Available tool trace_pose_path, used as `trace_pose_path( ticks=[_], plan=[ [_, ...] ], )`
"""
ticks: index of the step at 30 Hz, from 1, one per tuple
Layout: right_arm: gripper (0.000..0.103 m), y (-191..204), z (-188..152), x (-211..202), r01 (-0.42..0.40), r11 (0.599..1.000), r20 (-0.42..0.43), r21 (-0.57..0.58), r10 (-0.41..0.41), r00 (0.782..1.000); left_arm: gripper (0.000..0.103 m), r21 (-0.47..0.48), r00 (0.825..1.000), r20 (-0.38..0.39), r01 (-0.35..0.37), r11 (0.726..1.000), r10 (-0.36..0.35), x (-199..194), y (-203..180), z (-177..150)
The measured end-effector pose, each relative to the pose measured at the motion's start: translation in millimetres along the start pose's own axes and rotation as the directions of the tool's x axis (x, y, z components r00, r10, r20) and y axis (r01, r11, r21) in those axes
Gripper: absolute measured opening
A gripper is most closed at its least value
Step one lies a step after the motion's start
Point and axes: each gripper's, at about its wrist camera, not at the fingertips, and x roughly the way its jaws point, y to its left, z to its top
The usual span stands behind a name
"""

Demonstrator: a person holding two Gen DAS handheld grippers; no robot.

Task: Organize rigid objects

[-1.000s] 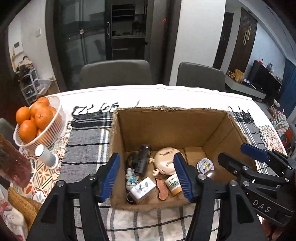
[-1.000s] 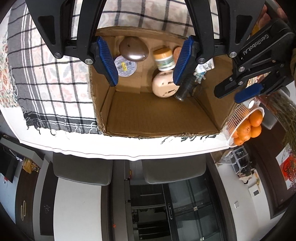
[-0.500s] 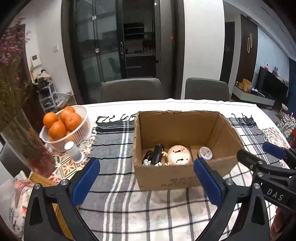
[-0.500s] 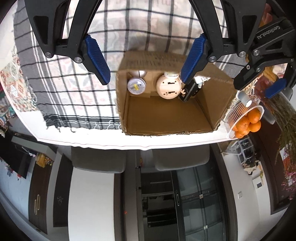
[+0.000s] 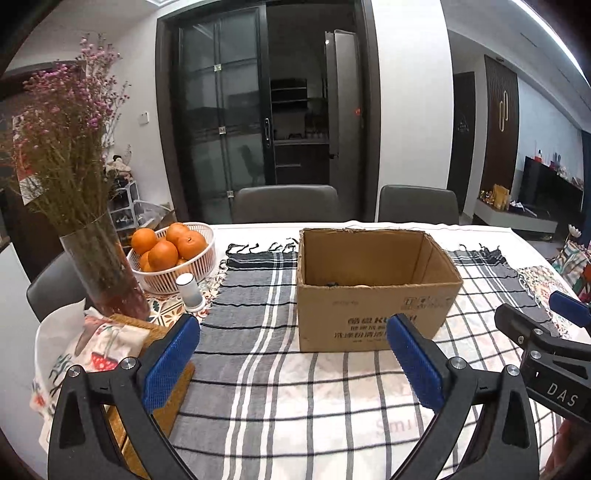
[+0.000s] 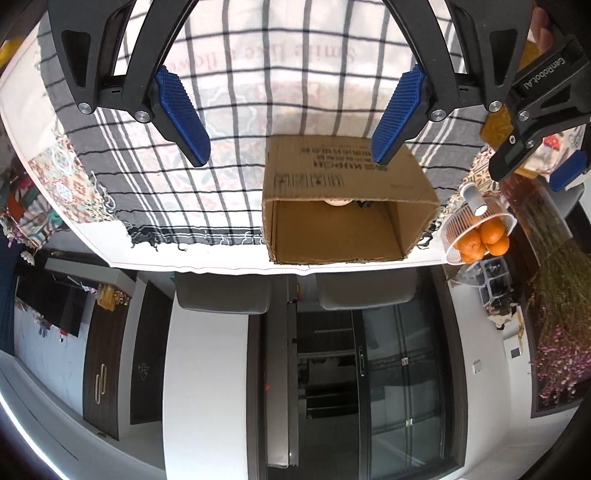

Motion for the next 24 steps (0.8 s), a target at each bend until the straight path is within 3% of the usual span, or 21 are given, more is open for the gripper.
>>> trace_pose_path(
  ticks=[8,24],
  plan=[
    [0.090,1,-22,-32,0.018,1.000,0.031,0.012,-0.019,0.999,0.103,0.006,0.999,0.034,-0.015,1.000,0.015,-29,2,-16],
    [0.090,-2,-36,-56,-0.008,0.999,0.046,0.032,0.006,0.999,0.103,-0.007,0.999,0.051,0.007,1.000,-0.007,-54,6,-26]
  ],
)
